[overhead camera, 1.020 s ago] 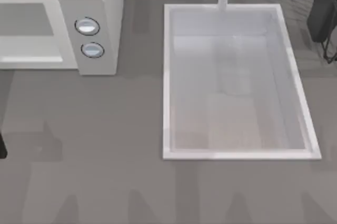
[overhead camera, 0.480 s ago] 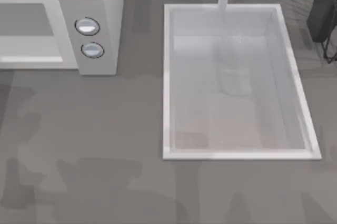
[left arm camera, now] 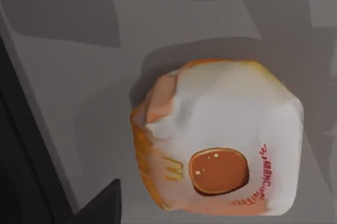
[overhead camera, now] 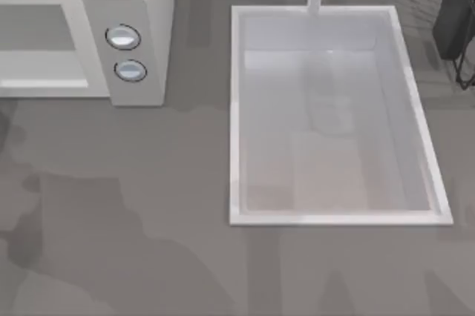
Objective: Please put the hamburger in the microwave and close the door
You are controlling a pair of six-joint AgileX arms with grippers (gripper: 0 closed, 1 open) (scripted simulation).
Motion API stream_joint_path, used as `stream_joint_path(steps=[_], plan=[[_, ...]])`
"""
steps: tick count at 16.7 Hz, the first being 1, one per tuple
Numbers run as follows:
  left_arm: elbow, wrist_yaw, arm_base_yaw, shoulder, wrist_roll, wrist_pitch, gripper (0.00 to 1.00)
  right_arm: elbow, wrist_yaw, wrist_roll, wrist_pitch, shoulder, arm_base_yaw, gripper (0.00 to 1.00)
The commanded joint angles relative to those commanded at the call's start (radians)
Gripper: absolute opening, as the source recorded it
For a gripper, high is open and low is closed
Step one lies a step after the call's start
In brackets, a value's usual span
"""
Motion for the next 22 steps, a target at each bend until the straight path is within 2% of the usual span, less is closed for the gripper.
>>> stream_joint_path(steps=[5,6,9,22], plan=[[0.022,-0.002,0.008,0.036,0.013,-0.025,1.0,0.0,0.0,0.0,0.0,0.0,0.0,1.0],[0.002,0.007,-0.038,0.014,0.012,-0.026,1.0,0.0,0.0,0.0,0.0,0.0,0.0,1.0],[-0.007,0.001,-0.019,0.026,-0.004,-0.005,1.0,0.0,0.0,0.0,0.0,0.0,0.0,1.0],[-0.137,-0.001,0.009,0.193,0.016,0.29,1.0,0.0,0.0,0.0,0.0,0.0,0.0,1.0]])
